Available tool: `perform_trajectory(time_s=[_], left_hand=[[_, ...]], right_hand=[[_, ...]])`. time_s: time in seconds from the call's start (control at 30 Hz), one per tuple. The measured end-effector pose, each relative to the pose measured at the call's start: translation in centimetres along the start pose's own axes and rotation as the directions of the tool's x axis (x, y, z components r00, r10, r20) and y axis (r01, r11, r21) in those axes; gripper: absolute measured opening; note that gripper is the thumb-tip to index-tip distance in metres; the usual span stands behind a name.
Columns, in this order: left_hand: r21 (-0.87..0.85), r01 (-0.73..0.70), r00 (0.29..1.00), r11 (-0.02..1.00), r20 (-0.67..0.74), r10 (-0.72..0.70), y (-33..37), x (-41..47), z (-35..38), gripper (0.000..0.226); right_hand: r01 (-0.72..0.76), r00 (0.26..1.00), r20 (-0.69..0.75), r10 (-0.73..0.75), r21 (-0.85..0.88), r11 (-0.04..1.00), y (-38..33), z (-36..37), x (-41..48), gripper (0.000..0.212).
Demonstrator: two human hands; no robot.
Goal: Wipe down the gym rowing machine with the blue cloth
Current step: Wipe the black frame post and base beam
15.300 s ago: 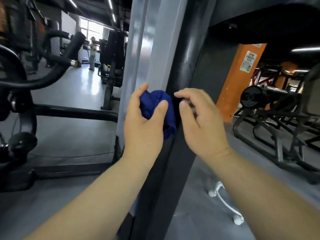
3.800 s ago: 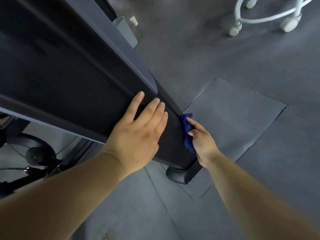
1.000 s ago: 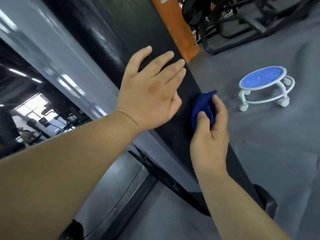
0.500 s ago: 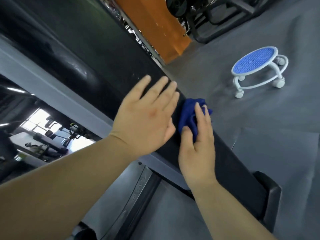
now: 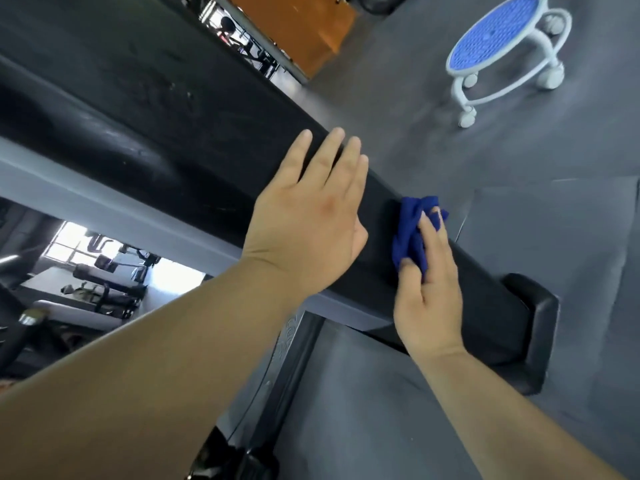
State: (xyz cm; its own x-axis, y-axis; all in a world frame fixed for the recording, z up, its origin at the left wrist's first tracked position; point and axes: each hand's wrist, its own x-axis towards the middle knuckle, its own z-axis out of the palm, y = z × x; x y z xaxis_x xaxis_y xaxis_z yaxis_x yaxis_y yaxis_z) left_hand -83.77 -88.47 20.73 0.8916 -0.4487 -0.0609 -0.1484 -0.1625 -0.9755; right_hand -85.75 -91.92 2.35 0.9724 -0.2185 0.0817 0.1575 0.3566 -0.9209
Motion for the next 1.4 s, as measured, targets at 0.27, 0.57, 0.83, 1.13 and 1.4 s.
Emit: perform_trajectory(time_s=[0.27, 0.57, 0.83, 1.13, 1.4], left_hand=[[-0.157, -0.137, 0.982, 0.978, 0.107, 0.155, 4.9, 0.1, 0.0, 0.062], [-0.175, -0.21, 0.959, 0.962, 0.155, 0.237, 9.7, 1.8, 0.9, 0.063], [-0.145, -0.222, 0.959, 0.964, 0.148, 0.243, 13.2, 3.3, 1.7, 0.067], [-0.183, -0.287, 0.946, 0.94, 0.103, 0.309, 17.5, 3.5, 3.2, 0.068], [-0.299, -0.303, 0.942, 0.905, 0.052, 0.332, 17.3, 3.4, 3.0, 0.056]], right_hand=[[-0.669, 0.72, -0.208, 0.662, 0.044, 0.742, 8.6, -4.6, -0.3, 0.052], [-0.22, 0.973, 0.025, 0.231, -0.222, 0.95, 12.2, -6.1, -3.0, 0.057], [-0.766, 0.636, -0.077, 0.767, -0.178, 0.618, 18.1, -9.5, -0.9, 0.052], [-0.719, 0.636, 0.014, 0.772, -0.354, 0.598, 20.8, -12.1, 0.0, 0.06], [-0.827, 0.502, 0.011, 0.865, -0.287, 0.484, 22.8, -13.4, 1.7, 0.065]])
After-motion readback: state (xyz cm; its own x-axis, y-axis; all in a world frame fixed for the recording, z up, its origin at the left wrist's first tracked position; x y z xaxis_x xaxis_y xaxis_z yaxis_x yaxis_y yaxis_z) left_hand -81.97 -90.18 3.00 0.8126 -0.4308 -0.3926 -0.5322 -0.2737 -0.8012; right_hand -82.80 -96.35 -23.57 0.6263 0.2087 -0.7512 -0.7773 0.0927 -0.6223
